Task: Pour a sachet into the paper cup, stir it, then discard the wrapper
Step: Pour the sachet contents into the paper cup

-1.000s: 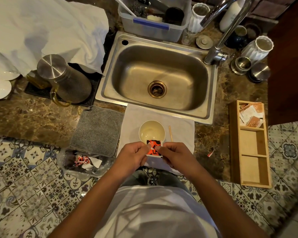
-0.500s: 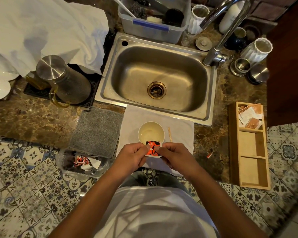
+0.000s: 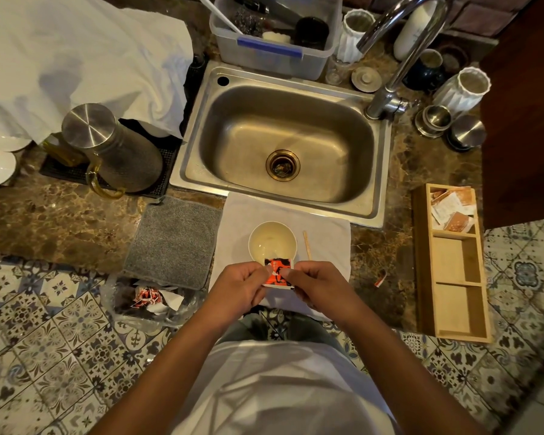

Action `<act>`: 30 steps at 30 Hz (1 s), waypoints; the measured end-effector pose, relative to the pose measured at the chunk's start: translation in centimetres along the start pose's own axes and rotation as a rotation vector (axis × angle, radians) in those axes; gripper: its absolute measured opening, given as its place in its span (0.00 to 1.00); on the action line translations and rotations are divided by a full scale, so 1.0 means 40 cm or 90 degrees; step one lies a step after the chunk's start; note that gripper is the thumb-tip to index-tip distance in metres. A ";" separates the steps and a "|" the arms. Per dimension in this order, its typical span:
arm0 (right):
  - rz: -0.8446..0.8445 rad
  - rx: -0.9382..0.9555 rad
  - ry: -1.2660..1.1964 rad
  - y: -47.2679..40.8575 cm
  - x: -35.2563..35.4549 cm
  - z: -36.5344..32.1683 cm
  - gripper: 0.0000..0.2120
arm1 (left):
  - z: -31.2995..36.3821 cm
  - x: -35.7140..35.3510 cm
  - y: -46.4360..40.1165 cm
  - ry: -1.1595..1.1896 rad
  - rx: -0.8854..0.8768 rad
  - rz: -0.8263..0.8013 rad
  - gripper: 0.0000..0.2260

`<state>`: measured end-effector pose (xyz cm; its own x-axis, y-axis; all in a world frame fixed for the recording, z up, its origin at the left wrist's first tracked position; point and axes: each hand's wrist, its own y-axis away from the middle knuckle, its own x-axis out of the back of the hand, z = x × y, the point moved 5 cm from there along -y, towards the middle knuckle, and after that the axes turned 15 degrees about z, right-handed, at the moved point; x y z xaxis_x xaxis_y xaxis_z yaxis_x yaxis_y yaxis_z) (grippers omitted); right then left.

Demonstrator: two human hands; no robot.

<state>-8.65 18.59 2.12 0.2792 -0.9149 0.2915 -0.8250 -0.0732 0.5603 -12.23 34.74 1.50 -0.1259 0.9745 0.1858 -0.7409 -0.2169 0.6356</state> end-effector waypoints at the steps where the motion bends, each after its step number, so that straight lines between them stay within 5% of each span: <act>1: 0.002 0.001 0.001 0.001 0.001 0.002 0.22 | 0.001 0.000 0.002 -0.004 -0.002 0.000 0.18; 30: 0.001 0.013 0.028 -0.005 0.005 0.004 0.20 | 0.001 -0.003 -0.007 -0.028 -0.008 0.010 0.20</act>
<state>-8.52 18.36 1.93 0.2995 -0.8965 0.3265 -0.8350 -0.0808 0.5443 -11.97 34.67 1.32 -0.1079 0.9674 0.2289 -0.7471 -0.2308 0.6233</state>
